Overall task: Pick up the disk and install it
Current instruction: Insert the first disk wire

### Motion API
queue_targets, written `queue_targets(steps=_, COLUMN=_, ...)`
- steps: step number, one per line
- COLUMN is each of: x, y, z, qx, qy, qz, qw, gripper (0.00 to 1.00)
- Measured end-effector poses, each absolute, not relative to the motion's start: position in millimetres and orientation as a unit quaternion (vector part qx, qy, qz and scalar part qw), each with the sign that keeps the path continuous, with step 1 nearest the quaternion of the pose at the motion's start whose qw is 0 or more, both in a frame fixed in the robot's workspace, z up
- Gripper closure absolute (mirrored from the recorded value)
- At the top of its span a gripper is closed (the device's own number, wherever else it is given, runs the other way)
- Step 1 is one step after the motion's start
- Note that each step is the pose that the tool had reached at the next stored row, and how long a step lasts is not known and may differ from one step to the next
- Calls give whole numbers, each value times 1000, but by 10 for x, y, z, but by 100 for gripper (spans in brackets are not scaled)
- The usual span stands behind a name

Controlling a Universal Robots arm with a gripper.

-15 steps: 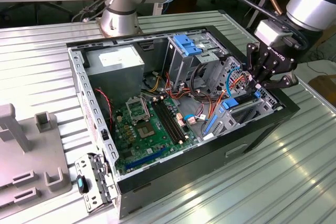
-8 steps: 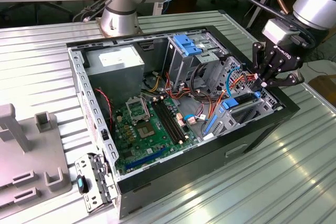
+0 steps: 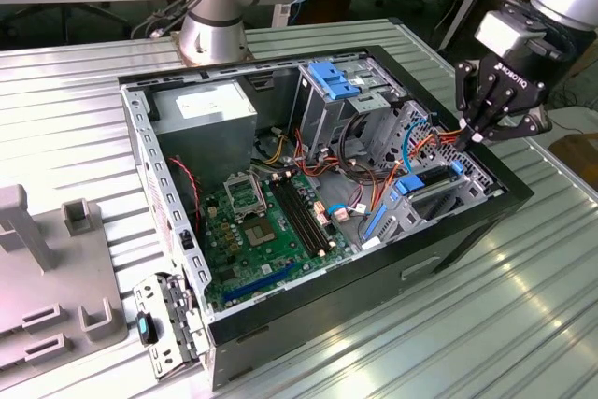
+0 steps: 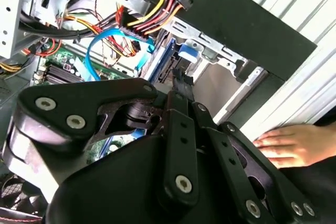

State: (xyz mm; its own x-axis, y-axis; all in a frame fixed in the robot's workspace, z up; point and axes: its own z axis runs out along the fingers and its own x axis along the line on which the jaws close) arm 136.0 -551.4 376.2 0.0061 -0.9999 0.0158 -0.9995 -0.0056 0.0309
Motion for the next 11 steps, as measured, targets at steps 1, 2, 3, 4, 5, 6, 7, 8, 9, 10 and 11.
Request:
queue_targets(steps=1, x=1360, y=-5513, z=3762, qx=716, qy=-698, qz=-5, qw=17, gripper=89)
queue_targets(steps=2, x=1360, y=-5512, z=3763, qx=725, qy=-688, qz=-5, qw=17, gripper=89)
queue_targets(steps=3, x=1360, y=-5512, z=3763, qx=730, qy=-683, qz=-5, qw=17, gripper=89)
queue_targets(steps=4, x=1359, y=-5512, z=3763, qx=740, qy=-672, qz=-5, qw=17, gripper=89)
queue_targets(steps=5, x=1370, y=-5510, z=3762, qx=751, qy=-661, qz=-4, qw=17, gripper=89)
queue_targets(steps=6, x=1407, y=-5487, z=3760, qx=752, qy=-659, qz=-4, qw=17, gripper=89)
queue_targets(steps=7, x=1421, y=-5467, z=3759, qx=752, qy=-659, qz=-4, qw=17, gripper=89)
queue_targets(steps=8, x=1424, y=-5441, z=3759, qx=753, qy=-658, qz=-4, qw=17, gripper=89)
queue_targets(steps=9, x=1428, y=-5399, z=3758, qx=753, qy=-658, qz=-4, qw=17, gripper=89)
queue_targets(steps=10, x=1432, y=-5369, z=3758, qx=753, qy=-658, qz=-4, qw=17, gripper=89)
queue_targets(steps=11, x=1438, y=-5348, z=3757, qx=754, qy=-656, qz=-4, qw=17, gripper=89)
